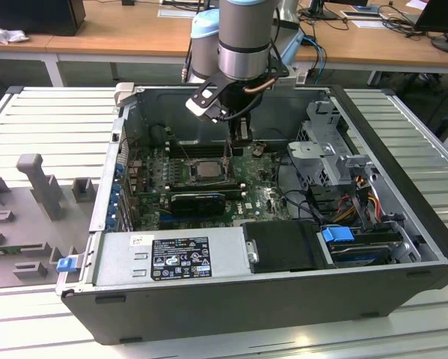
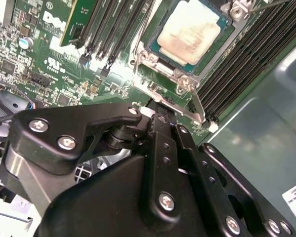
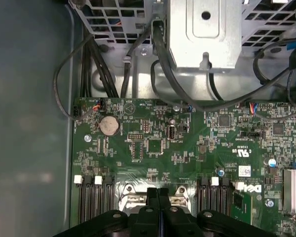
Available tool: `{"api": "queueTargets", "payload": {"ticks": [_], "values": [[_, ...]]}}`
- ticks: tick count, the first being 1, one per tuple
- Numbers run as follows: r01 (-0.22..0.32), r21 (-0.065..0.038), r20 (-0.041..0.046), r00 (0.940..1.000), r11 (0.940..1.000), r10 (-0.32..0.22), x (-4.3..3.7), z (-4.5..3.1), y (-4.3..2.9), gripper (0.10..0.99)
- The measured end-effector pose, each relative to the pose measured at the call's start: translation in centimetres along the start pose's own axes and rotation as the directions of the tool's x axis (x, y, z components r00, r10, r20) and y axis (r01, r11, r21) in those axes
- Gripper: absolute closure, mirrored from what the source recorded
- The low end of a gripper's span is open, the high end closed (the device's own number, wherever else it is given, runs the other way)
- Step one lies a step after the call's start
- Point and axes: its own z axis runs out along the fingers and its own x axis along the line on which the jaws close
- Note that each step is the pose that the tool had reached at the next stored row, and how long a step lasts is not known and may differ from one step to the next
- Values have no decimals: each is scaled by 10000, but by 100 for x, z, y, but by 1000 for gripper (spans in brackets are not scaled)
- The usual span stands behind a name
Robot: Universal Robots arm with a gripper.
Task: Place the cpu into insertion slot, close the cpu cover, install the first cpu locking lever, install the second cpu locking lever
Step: 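Close the cpu cover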
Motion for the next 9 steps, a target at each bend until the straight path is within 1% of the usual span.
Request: {"api": "queueTargets", "payload": {"ticks": [2,9], "values": [[0,0,0,10000,10000,0,0,-1,-26,980],[0,0,1,10000,10000,0,1,-5,-83,980]]}}
